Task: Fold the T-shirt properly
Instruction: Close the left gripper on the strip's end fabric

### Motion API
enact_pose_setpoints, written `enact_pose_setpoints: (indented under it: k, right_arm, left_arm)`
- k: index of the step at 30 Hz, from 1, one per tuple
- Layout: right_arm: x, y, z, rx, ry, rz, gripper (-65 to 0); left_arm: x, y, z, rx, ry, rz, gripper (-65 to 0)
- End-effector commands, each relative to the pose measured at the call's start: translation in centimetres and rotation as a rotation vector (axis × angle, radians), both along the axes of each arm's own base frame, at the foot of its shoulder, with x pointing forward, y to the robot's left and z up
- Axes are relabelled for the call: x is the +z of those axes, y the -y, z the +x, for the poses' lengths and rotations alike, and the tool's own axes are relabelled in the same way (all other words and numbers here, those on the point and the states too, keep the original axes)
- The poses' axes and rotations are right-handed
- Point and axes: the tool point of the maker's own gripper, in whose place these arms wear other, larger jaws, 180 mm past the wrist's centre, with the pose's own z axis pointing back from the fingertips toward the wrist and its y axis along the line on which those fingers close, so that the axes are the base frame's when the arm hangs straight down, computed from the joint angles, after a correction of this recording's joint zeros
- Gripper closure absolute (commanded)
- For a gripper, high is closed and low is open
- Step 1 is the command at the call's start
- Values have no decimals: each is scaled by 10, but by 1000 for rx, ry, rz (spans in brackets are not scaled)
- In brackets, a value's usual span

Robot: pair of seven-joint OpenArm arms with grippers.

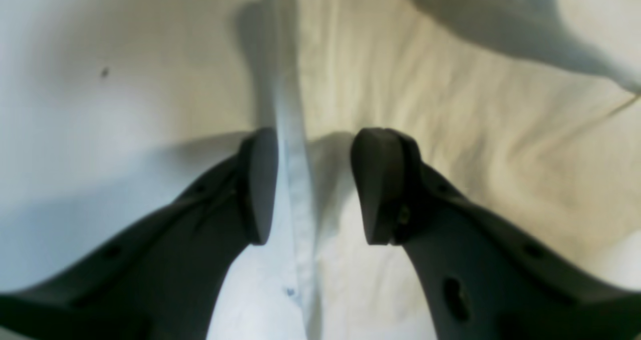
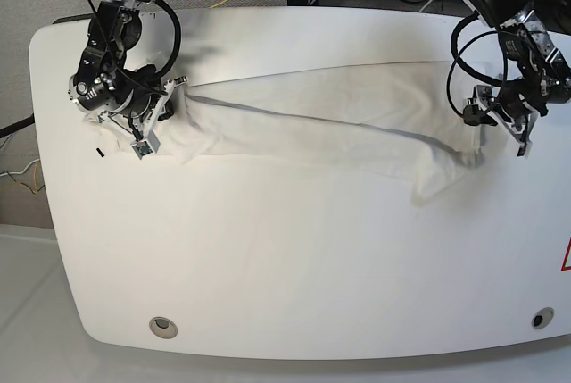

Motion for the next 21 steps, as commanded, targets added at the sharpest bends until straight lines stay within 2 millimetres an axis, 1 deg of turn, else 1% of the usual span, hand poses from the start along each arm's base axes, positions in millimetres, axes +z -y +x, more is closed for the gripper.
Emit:
enact_pose_setpoints:
  k: [1, 4, 9, 15, 17, 19, 21]
  right_arm:
    - [6, 5, 6, -1, 22, -16, -6]
    - [6, 5, 6, -1, 22, -16, -6]
    - [6, 5, 6, -1, 22, -16, -6]
    - [6, 5, 6, -1, 22, -16, -6]
    - [6, 5, 6, -1, 22, -16, -6]
    - [6, 5, 6, -1, 22, -16, -6]
    - [6, 5, 6, -1, 22, -16, -6]
  left_arm:
    - [1, 0, 0, -14, -11, 5, -257]
    - [2, 8, 4, -35, 1, -12, -257]
    - [1, 15, 5, -51, 2, -27, -257]
    - [-6, 25, 0, -81, -21, -35, -257]
    - [-8, 31, 0, -94, -26, -38, -257]
    - [-11, 42, 0, -104, -25, -58, -257]
    - [-11, 48, 2, -107, -15, -70, -257]
